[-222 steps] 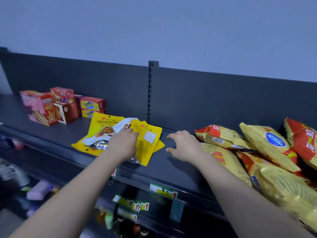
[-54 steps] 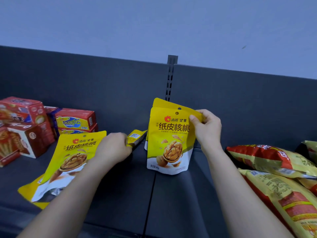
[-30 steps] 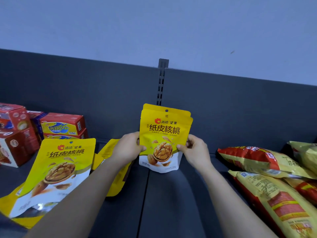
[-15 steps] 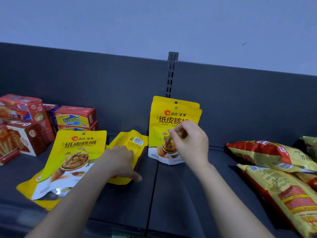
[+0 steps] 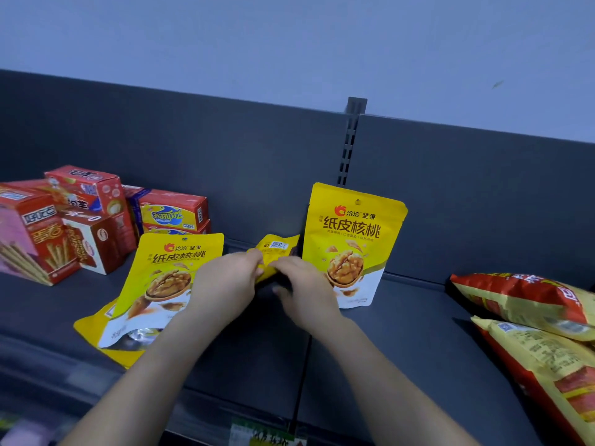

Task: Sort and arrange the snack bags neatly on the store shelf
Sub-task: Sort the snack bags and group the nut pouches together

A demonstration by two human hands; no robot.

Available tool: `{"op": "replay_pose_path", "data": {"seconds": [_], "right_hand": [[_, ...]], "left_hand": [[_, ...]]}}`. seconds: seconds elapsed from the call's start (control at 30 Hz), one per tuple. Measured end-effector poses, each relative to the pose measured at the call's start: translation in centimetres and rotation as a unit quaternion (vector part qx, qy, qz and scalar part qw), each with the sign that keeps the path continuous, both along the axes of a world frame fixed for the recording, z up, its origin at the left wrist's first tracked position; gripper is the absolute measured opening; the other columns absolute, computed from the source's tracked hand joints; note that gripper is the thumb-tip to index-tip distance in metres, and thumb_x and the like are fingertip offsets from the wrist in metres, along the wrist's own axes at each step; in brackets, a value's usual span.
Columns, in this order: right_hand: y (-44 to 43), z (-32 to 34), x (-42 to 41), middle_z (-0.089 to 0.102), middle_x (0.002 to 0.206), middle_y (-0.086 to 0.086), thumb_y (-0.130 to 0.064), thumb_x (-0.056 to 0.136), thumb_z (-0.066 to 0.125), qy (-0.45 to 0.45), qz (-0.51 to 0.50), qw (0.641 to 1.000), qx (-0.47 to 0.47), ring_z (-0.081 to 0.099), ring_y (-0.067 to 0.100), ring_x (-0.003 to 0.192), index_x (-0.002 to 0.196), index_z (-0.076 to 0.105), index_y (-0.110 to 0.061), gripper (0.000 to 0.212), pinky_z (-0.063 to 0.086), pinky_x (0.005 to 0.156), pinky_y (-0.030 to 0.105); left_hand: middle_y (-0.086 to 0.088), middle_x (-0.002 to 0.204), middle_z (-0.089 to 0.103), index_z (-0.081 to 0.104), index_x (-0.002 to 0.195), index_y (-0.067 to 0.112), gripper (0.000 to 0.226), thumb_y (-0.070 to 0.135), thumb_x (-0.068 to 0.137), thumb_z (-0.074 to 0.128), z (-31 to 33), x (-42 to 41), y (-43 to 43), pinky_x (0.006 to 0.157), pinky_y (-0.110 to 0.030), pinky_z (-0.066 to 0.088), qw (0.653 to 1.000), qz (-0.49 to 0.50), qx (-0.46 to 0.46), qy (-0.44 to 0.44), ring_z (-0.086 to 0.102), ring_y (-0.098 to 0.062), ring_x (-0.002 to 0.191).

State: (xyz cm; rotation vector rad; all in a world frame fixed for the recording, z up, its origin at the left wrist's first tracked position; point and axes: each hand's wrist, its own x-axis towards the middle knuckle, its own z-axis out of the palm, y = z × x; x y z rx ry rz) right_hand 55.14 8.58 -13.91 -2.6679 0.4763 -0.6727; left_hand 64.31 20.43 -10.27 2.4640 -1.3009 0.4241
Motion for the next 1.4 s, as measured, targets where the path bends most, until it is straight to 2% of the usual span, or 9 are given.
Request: {"op": "replay_pose_path", "data": {"seconds": [0.13,0.3,0.4,0.5,0.6,0.87,1.03,1.2,1.4], "right_hand": [[-0.2,2.3,2.0,0.066,0.091,0.009,-0.020,0.085,0.066,-0.059,-0.039,0.997,-0.005,0.057,0.030,0.088,0.084,0.065,-0.008,0.012,0.044,0.071,0.041],[-0.4,4.6,3.0,0.059,0.073,-0.001,-0.021,0.087,0.068,-0.168,-0.057,0.981,0.075,0.049,0.018,0.070,0.076,0.057,-0.015,0.017,0.031,0.062,0.030],[-0.5,6.2,3.2,0.052,0.064,-0.006,-0.024,0.088,0.069,-0.219,-0.074,0.963,0.142,0.046,0.011,0.062,0.072,0.051,-0.019,0.024,0.032,0.058,0.029],[-0.2,7.5,2.9,0.048,0.056,-0.011,-0.024,0.089,0.069,-0.272,-0.058,0.940,0.196,0.045,0.001,0.053,0.074,0.055,-0.012,0.023,0.031,0.052,0.018],[0.3,9.0,1.7,0.048,0.050,-0.018,-0.020,0.090,0.068,-0.316,-0.031,0.921,0.226,0.042,0.000,0.049,0.070,0.053,-0.016,0.025,0.032,0.050,0.015],[-1.5,8.9,-4.7,0.059,0.065,0.000,-0.027,0.086,0.072,-0.378,-0.095,0.893,0.227,0.058,0.042,0.069,0.072,0.060,-0.030,0.019,0.052,0.065,0.052],[-3.7,6.1,-8.3,0.061,0.066,0.006,-0.036,0.081,0.069,-0.373,-0.183,0.882,0.222,0.058,0.041,0.067,0.075,0.059,-0.026,0.015,0.052,0.068,0.056],[-4.8,3.8,-9.9,0.059,0.061,-0.004,-0.027,0.087,0.069,-0.326,-0.229,0.886,0.238,0.063,0.033,0.067,0.075,0.057,-0.025,0.016,0.053,0.071,0.055],[-5.3,2.8,-9.8,0.064,0.068,-0.006,-0.023,0.088,0.067,-0.300,-0.240,0.879,0.283,0.068,0.025,0.075,0.078,0.057,-0.029,0.015,0.053,0.076,0.056]], "left_hand": [[0.003,0.092,0.066,0.057,0.106,0.023,0.014,0.026,0.093,0.058,-0.4,1.0,0.5,0.069,-0.036,0.046,0.978,-0.082,-0.172,0.085,0.061,-0.023,0.088],[0.013,0.087,0.065,0.046,0.123,0.032,0.063,0.011,0.075,0.081,-0.8,2.8,2.1,0.074,-0.014,0.045,0.891,-0.059,-0.315,0.323,0.060,0.006,0.077],[0.005,0.084,0.064,0.057,0.109,0.020,0.042,-0.003,0.078,0.074,-1.0,4.0,2.9,0.074,-0.031,0.053,0.828,-0.011,-0.417,0.376,0.062,-0.014,0.079],[0.000,0.090,0.063,0.058,0.112,0.006,0.037,-0.005,0.080,0.071,-0.9,4.9,2.9,0.079,-0.024,0.052,0.769,-0.013,-0.478,0.425,0.060,-0.017,0.086],[0.006,0.087,0.066,0.063,0.102,0.015,0.023,0.004,0.083,0.070,-0.3,4.8,2.5,0.087,-0.037,0.050,0.778,-0.022,-0.485,0.400,0.061,-0.015,0.086],[0.004,0.055,0.056,0.062,0.067,0.013,0.024,0.002,0.088,0.064,1.2,0.5,-0.7,0.052,-0.022,0.040,0.792,-0.113,-0.436,0.413,0.046,-0.011,0.053],[-0.025,0.068,0.056,0.060,0.079,-0.008,0.020,0.009,0.088,0.067,-0.8,-1.7,-3.9,0.060,-0.032,0.041,0.822,-0.136,-0.332,0.442,0.048,-0.018,0.060],[-0.002,0.064,0.064,0.065,0.075,0.008,0.015,0.006,0.090,0.063,-2.0,-2.5,-5.5,0.062,-0.029,0.042,0.849,-0.123,-0.273,0.436,0.051,-0.003,0.055],[-0.025,0.078,0.060,0.061,0.085,-0.002,0.012,0.007,0.093,0.058,-2.0,-2.3,-6.5,0.057,-0.026,0.047,0.857,-0.089,-0.271,0.430,0.054,-0.021,0.064]]}}
